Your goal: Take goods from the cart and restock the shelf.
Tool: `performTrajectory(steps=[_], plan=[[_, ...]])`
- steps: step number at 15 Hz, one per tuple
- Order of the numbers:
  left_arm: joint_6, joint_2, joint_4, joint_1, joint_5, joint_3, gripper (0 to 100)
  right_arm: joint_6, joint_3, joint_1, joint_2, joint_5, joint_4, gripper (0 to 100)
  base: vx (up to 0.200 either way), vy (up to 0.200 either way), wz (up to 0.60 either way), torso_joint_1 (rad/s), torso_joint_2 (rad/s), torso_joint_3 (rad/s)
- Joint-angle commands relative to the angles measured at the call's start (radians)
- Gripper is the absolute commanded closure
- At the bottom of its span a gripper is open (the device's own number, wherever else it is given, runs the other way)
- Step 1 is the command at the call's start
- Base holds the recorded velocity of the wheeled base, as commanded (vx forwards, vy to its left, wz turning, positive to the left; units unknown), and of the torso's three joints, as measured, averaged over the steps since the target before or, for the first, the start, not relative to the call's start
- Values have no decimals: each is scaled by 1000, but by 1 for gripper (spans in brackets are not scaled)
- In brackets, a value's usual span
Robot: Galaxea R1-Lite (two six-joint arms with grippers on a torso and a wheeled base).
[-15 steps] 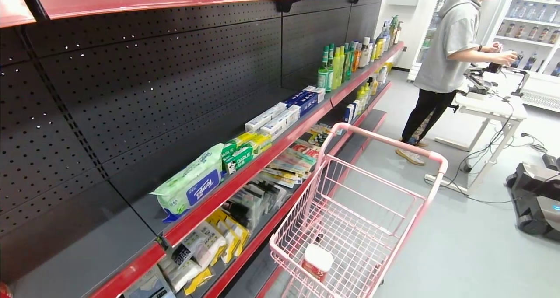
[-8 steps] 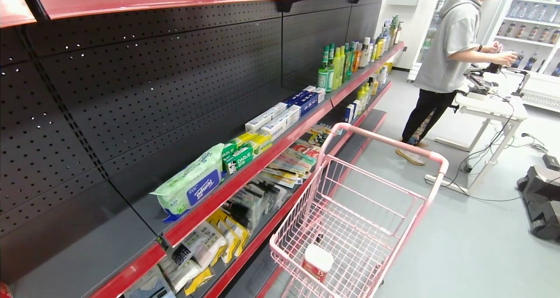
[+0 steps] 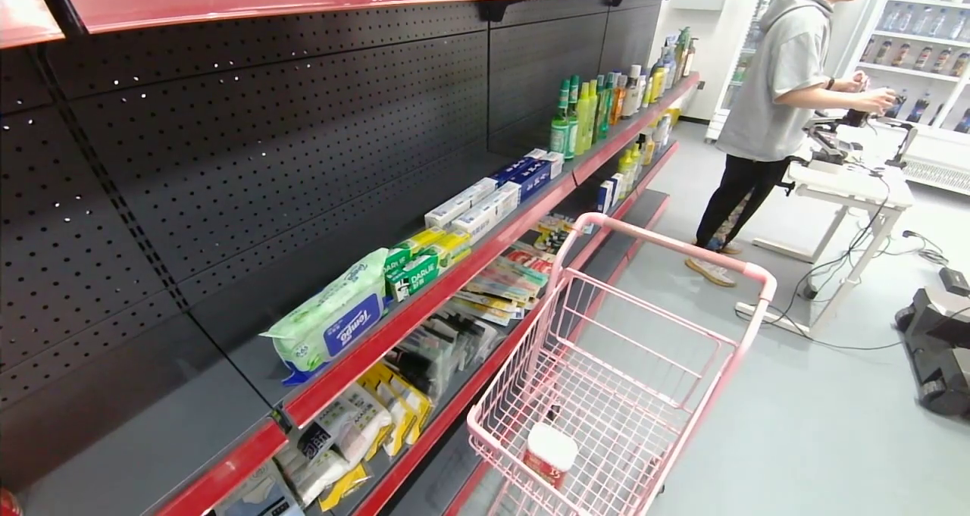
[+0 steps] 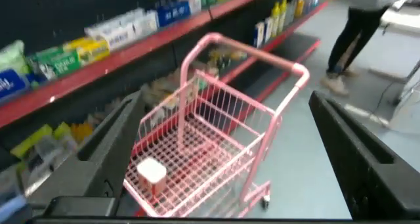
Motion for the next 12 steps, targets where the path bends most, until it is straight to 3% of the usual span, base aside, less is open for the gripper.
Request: performTrajectory(steps=[1,3,5,8,12], plan=[[0,1,0,0,0,0,0,-54,-215,91,802,71,-55,0,0,0,0,0,0,0],[0,1,0,0,0,0,0,-57,-287,129,1126,66,-87,0,0,0,0,0,0,0],[0,1,0,0,0,0,0,-71,-378,163,1299,147,-85,0,0,0,0,0,0,0],[0,1,0,0,0,0,0,-227,-453,186,1482,183,-92,0,0,0,0,0,0,0],[1,1,0,0,0,0,0,-309,-490,257,1592,187,-90,0,0,0,0,0,0,0]])
